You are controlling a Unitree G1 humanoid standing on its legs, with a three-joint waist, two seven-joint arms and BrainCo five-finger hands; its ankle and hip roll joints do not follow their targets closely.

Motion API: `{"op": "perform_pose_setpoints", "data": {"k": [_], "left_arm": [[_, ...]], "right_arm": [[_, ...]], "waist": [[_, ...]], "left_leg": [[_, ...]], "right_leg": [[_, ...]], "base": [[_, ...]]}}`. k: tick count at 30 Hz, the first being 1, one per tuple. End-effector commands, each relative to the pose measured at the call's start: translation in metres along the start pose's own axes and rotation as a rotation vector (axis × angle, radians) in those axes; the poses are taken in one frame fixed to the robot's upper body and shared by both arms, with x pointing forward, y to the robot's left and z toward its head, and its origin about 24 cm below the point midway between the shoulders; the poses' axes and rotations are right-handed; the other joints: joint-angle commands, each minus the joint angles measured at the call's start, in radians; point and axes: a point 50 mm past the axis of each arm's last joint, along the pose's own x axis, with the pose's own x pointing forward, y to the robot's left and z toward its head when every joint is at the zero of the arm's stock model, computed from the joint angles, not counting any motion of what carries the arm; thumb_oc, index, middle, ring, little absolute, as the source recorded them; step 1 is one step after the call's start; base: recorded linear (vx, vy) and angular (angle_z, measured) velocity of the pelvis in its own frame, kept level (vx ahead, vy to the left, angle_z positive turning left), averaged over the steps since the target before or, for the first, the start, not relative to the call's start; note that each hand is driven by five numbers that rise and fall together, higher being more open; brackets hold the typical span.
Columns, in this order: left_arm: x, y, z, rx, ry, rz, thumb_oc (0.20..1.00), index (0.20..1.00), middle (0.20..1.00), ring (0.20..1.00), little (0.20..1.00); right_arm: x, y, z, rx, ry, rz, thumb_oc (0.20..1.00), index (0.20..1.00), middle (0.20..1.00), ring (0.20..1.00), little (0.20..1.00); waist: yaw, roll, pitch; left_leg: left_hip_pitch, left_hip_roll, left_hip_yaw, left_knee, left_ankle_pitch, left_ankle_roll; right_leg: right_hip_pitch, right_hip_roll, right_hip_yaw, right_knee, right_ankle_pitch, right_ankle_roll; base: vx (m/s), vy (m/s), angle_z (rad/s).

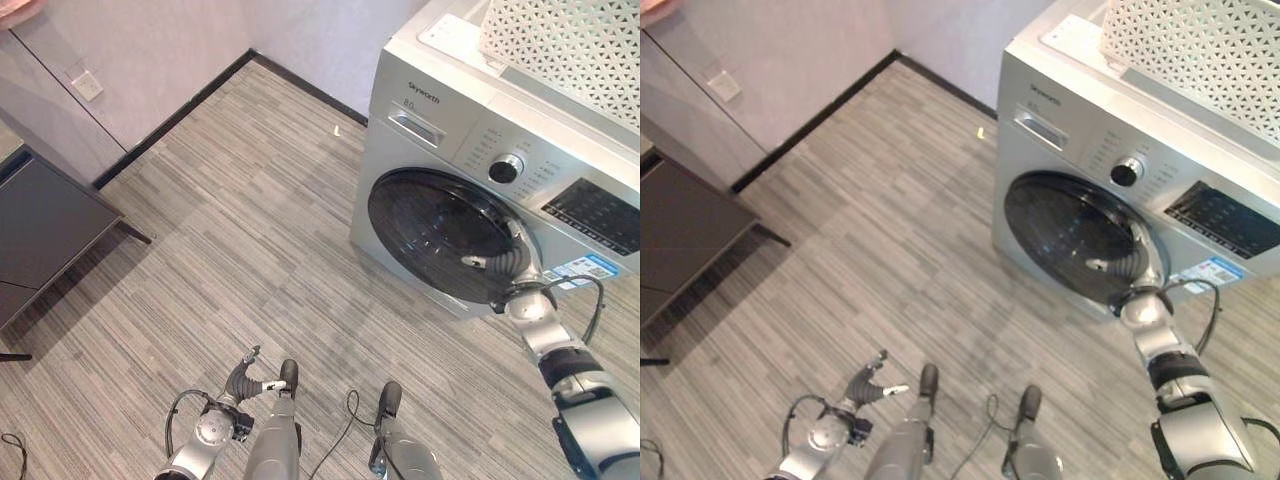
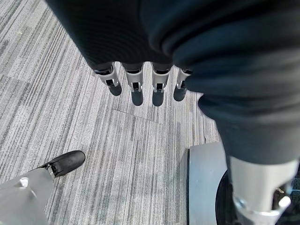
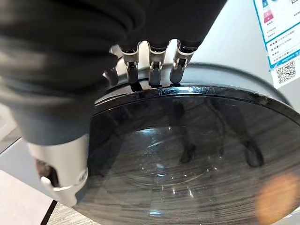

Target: Grab the laundry basket,head to the washer,open it,put in the laundry and shut it.

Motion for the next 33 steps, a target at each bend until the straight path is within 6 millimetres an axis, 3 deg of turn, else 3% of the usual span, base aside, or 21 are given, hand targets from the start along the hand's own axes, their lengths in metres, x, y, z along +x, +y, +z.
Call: {"op": "perform_pose_setpoints", "data": {"k": [1,7,8,9,10,12,17,25,28,30,31,32,33], "left_arm": [[0.007,0.014,0.022,0.056,-0.102,0.014,1.000,1.000,1.000,1.000,1.000],[0.008,0.012,0.021,0.056,-0.090,0.019,1.000,1.000,1.000,1.000,1.000],[0.008,0.011,0.018,0.050,-0.073,0.026,1.000,1.000,1.000,1.000,1.000],[0.008,0.011,0.018,0.050,-0.073,0.026,1.000,1.000,1.000,1.000,1.000],[0.008,0.009,0.013,0.051,-0.052,0.031,1.000,1.000,1.000,1.000,1.000],[0.006,0.007,0.007,0.047,-0.028,0.039,1.000,1.000,1.000,1.000,1.000],[-0.002,0.003,-0.015,0.031,0.063,0.074,1.000,1.000,1.000,1.000,1.000],[-0.012,0.006,-0.022,0.066,0.068,0.092,1.000,1.000,1.000,1.000,1.000],[-0.014,0.025,0.007,0.172,-0.079,0.097,1.000,1.000,1.000,1.000,1.000],[-0.022,0.051,0.043,0.342,-0.258,0.137,1.000,1.000,1.000,1.000,1.000],[-0.027,0.064,0.062,0.464,-0.351,0.164,1.000,1.000,1.000,1.000,1.000],[-0.038,0.082,0.101,0.679,-0.530,0.225,1.000,1.000,1.000,1.000,1.000],[-0.045,0.089,0.122,0.730,-0.623,0.266,1.000,1.000,1.000,1.000,1.000]], "right_arm": [[-0.043,0.092,-0.026,0.013,0.158,0.455,1.000,1.000,1.000,1.000,1.000],[-0.056,0.140,0.008,0.077,0.095,0.602,1.000,1.000,1.000,1.000,1.000],[-0.066,0.158,0.018,0.123,0.085,0.653,1.000,1.000,1.000,1.000,1.000],[-0.066,0.158,0.018,0.123,0.085,0.653,1.000,1.000,1.000,1.000,1.000],[-0.080,0.178,0.030,0.148,0.062,0.715,1.000,1.000,1.000,1.000,1.000],[-0.097,0.195,0.034,0.165,0.063,0.777,1.000,1.000,1.000,1.000,1.000],[-0.141,0.226,0.022,0.283,0.211,0.879,1.000,1.000,1.000,1.000,1.000],[-0.160,0.221,-0.021,0.377,0.432,0.799,1.000,1.000,1.000,1.000,1.000],[-0.165,0.214,-0.040,0.436,0.530,0.765,1.000,1.000,1.000,1.000,1.000],[-0.171,0.210,-0.051,0.439,0.563,0.755,1.000,1.000,1.000,1.000,1.000],[-0.172,0.208,-0.054,0.455,0.578,0.746,1.000,1.000,1.000,1.000,1.000],[-0.175,0.206,-0.059,0.476,0.594,0.738,1.000,1.000,1.000,1.000,1.000],[-0.177,0.206,-0.061,0.481,0.602,0.740,1.000,1.000,1.000,1.000,1.000]], "waist": [[0.090,-0.017,0.093],[0.117,0.000,0.096],[0.122,0.004,0.093],[0.122,0.004,0.093],[0.129,0.008,0.088],[0.133,0.009,0.081],[0.155,0.005,0.049],[0.155,0.007,0.017],[0.160,0.014,0.002],[0.162,0.017,-0.009],[0.161,0.018,-0.013],[0.159,0.023,-0.020],[0.158,0.024,-0.023]], "left_leg": [[0.069,-0.057,0.014,0.006,-0.155,0.036],[0.066,-0.057,0.014,0.006,-0.149,0.037],[0.069,-0.057,0.013,0.006,-0.148,0.036],[0.069,-0.057,0.013,0.006,-0.148,0.036],[0.076,-0.055,0.013,0.006,-0.149,0.034],[0.085,-0.052,0.012,0.006,-0.152,0.034],[0.131,-0.043,-0.004,0.006,-0.163,0.034],[0.178,-0.034,-0.021,0.006,-0.175,0.032],[0.191,-0.032,-0.021,0.006,-0.180,0.029],[0.200,-0.030,-0.022,0.006,-0.187,0.024],[0.205,-0.029,-0.019,0.006,-0.190,0.022],[0.211,-0.029,-0.015,0.006,-0.197,0.019],[0.214,-0.029,-0.013,0.006,-0.199,0.017]], "right_leg": [[-0.025,-0.074,0.037,0.010,-0.070,0.035],[-0.027,-0.075,0.041,0.010,-0.072,0.033],[-0.022,-0.075,0.039,0.010,-0.075,0.031],[-0.022,-0.075,0.039,0.010,-0.075,0.031],[-0.011,-0.075,0.033,0.010,-0.079,0.030],[0.003,-0.074,0.026,0.010,-0.084,0.029],[0.062,-0.069,0.001,0.012,-0.102,0.025],[0.120,-0.065,-0.027,0.024,-0.126,0.024],[0.140,-0.068,-0.041,0.028,-0.132,0.027],[0.153,-0.069,-0.050,0.030,-0.138,0.029],[0.157,-0.069,-0.052,0.031,-0.140,0.031],[0.162,-0.070,-0.052,0.031,-0.143,0.034],[0.164,-0.071,-0.050,0.031,-0.143,0.035]], "base": [[0.00,0.000,0.00],[-0.02,0.010,-0.09],[0.00,0.019,-0.19],[0.02,0.021,-0.19],[0.03,0.014,-0.08],[0.04,0.011,-0.04],[0.04,0.001,-0.03],[0.02,0.009,0.09],[0.01,0.005,-0.40],[0.02,-0.005,0.97],[0.01,0.000,1.04],[0.01,0.005,0.52],[0.00,0.004,0.31]]}}
